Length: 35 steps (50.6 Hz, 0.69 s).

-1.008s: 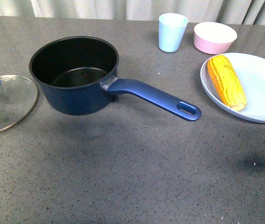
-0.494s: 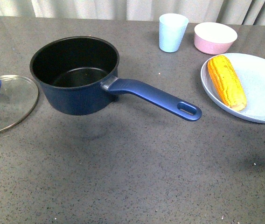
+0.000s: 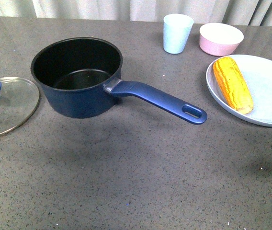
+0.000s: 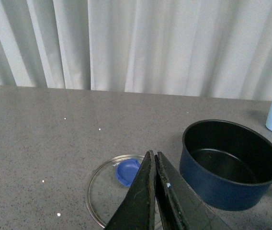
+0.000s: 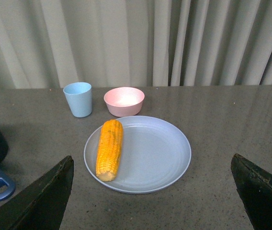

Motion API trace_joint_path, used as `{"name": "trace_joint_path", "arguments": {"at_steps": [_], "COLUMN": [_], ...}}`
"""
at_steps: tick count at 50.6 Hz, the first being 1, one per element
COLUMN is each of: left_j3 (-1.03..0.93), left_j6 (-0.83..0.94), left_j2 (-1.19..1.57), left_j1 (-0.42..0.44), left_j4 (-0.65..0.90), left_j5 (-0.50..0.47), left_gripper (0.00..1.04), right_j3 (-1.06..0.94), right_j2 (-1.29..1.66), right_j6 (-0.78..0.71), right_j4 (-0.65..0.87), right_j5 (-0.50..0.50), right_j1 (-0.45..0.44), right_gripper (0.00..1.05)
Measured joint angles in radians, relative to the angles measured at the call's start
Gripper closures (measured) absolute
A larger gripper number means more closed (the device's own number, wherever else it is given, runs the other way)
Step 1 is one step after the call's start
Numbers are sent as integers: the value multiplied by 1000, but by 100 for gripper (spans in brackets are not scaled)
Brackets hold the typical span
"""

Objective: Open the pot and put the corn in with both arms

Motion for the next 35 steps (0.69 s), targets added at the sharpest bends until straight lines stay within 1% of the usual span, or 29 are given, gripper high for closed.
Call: {"name": "trace_joint_path", "arguments": {"at_steps": [18, 35], "left_j3": [0, 0], "left_j6": [0, 0], "left_j2": [-188, -271], "left_j1": [0, 0], "left_j4": [-183, -265], "left_j5": [0, 0], "left_gripper": [103, 103], "right_j3": [0, 0], "right_j2": [0, 0], "right_j6": [0, 0], "right_j4": [0, 0], "right_j5": [0, 0], "right_j1": [0, 0], "right_gripper": [9, 9]}}
